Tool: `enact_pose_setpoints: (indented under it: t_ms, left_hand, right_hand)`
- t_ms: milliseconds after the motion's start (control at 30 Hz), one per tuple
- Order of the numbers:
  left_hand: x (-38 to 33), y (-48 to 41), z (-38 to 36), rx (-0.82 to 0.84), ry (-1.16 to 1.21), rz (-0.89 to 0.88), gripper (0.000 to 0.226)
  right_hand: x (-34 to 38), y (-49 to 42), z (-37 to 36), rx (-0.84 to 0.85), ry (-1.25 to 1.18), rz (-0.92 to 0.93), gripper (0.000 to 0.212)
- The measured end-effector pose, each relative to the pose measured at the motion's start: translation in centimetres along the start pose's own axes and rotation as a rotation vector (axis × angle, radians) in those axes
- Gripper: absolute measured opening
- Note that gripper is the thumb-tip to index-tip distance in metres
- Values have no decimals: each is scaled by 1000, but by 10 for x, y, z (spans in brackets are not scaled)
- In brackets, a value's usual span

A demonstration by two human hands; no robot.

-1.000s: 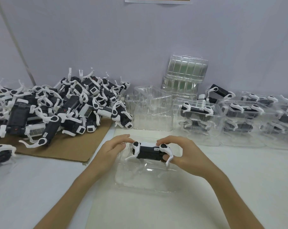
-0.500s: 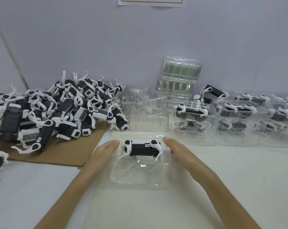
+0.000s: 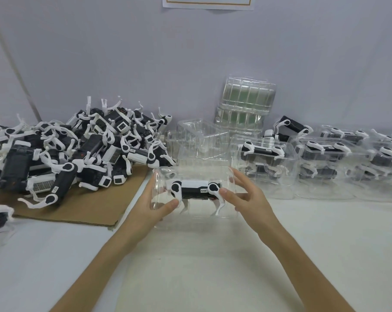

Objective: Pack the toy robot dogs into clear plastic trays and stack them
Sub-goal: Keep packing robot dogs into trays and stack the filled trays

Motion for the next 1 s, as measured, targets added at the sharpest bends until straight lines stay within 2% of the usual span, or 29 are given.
enact_pose_setpoints:
  t_ms: [133, 233, 267, 433, 500, 567, 667, 767, 867, 1000]
  left_hand:
    - [-1, 0, 1, -67, 13, -18, 77]
    - [2, 0, 3, -106, -6, -22, 91]
    - [3, -1, 3, -111, -11, -5, 95]
    - [8, -3, 3, -89, -28, 53, 85]
    - [11, -5, 5, -79, -14, 94, 82]
    - [14, -6, 6, -62, 2, 120, 78]
    - [19, -9, 7, -45, 13, 152, 68]
    - [22, -11, 7, -27, 17, 177, 47]
    - [25, -12, 7, -23, 27, 197, 42]
    - [25, -11, 8, -41, 22, 186, 60]
  right_hand:
    - [-3, 2, 0, -87, 89, 34, 56]
    - [-8, 4, -2, -121, 172, 43, 57]
    - [-9, 4, -4, -114, 199, 43, 57]
    - [-15, 3, -11, 3, 241, -30, 60]
    - [-14, 4, -10, -11, 246, -26, 60]
    - [-7, 4, -6, -75, 365, 63, 61]
    - [7, 1, 12, -277, 489, 234, 55]
    - [5, -4, 38, -421, 472, 205, 55]
    - [-10, -11, 53, -337, 454, 89, 58]
    - [-21, -17, 65, -231, 496, 72, 59]
Point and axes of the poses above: each hand's wrist, its own y-axis away from the middle knuckle, its own z-axis out of the back of the hand, x = y × z, the point moved 4 cm from there along -y, towards the middle knuckle, and after that the axes turned 7 degrees about z, right-handed, at the moved point
